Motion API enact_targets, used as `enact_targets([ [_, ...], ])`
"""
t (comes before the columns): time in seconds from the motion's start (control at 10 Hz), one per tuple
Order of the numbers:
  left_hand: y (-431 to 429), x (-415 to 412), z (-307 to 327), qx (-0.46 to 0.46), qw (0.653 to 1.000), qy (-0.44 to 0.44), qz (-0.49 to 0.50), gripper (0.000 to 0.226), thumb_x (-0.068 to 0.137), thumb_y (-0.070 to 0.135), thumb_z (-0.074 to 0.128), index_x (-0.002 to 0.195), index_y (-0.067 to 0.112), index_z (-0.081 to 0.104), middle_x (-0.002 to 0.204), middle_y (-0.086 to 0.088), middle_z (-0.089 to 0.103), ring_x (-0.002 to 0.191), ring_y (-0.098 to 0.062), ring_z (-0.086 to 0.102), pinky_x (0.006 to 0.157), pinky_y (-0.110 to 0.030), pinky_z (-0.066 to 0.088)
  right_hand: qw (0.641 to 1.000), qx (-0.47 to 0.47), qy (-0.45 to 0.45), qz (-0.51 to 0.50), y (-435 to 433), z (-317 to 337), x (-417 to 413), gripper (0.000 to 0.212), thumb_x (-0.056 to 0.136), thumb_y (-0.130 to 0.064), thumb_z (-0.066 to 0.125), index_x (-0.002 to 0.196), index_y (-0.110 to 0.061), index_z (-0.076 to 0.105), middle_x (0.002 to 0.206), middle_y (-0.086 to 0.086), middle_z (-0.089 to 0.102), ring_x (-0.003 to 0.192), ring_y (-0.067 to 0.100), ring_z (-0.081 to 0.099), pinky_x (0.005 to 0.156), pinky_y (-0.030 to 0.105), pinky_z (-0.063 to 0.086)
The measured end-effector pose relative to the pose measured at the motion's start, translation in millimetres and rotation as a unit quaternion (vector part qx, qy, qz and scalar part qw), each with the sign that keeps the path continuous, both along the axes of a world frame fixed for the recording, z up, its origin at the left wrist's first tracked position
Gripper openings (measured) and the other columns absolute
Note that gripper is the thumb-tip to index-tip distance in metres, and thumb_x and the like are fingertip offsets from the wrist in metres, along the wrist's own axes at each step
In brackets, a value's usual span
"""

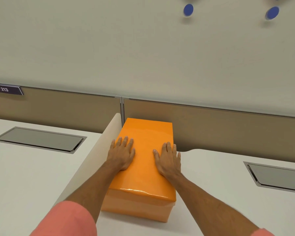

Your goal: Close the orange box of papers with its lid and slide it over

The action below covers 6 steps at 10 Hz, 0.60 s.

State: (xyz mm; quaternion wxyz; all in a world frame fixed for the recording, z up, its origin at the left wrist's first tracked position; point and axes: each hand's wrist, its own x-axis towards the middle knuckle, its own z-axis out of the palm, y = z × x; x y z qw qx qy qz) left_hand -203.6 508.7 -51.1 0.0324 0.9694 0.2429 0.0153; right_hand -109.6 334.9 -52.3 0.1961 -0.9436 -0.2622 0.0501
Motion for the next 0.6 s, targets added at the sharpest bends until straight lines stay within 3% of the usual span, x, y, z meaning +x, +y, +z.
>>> enact_targets([
  [0.1,-9.9,-1.2,6.0,0.027,1.000,0.001,0.015,0.060,0.101,0.047,0.016,0.154,0.020,0.009,0.163,-0.008,0.011,0.151,-0.029,0.008,0.122,-0.050,0.004,1.000,0.001,-0.007,0.011,-4.8,3.5,-0.6,0.077,0.096,-0.062,0.022,0.154,-0.013,0.010,0.164,0.006,0.007,0.151,0.028,-0.002,0.121,0.052,0.001],
  [0.2,-33.0,2.4,17.0,-0.003,0.999,-0.023,0.034,0.060,0.101,0.046,0.018,0.154,0.017,0.014,0.162,-0.009,0.016,0.150,-0.029,0.012,0.121,-0.050,0.005,0.999,0.007,-0.043,0.020,-20.3,12.0,1.5,0.079,0.095,-0.063,0.023,0.154,-0.012,0.012,0.164,0.008,0.010,0.152,0.026,0.001,0.122,0.051,0.002],
  [0.5,-124.0,19.0,39.3,0.002,0.998,-0.055,-0.004,0.061,0.101,0.049,0.022,0.152,0.016,0.021,0.162,-0.009,0.020,0.150,-0.027,0.014,0.121,-0.051,0.005,0.991,-0.010,-0.127,0.047,-102.7,34.6,18.7,0.073,0.098,-0.057,0.022,0.153,-0.010,0.015,0.163,0.009,0.012,0.152,0.023,0.005,0.122,0.046,0.005],
  [0.6,-174.9,32.0,45.2,0.017,0.996,-0.078,-0.029,0.060,0.101,0.049,0.021,0.151,0.016,0.023,0.161,-0.008,0.021,0.150,-0.026,0.014,0.120,-0.052,-0.001,0.987,-0.008,-0.153,0.040,-145.7,41.9,30.1,0.071,0.098,-0.056,0.022,0.153,-0.010,0.019,0.163,0.009,0.014,0.151,0.022,0.007,0.122,0.046,0.006],
])
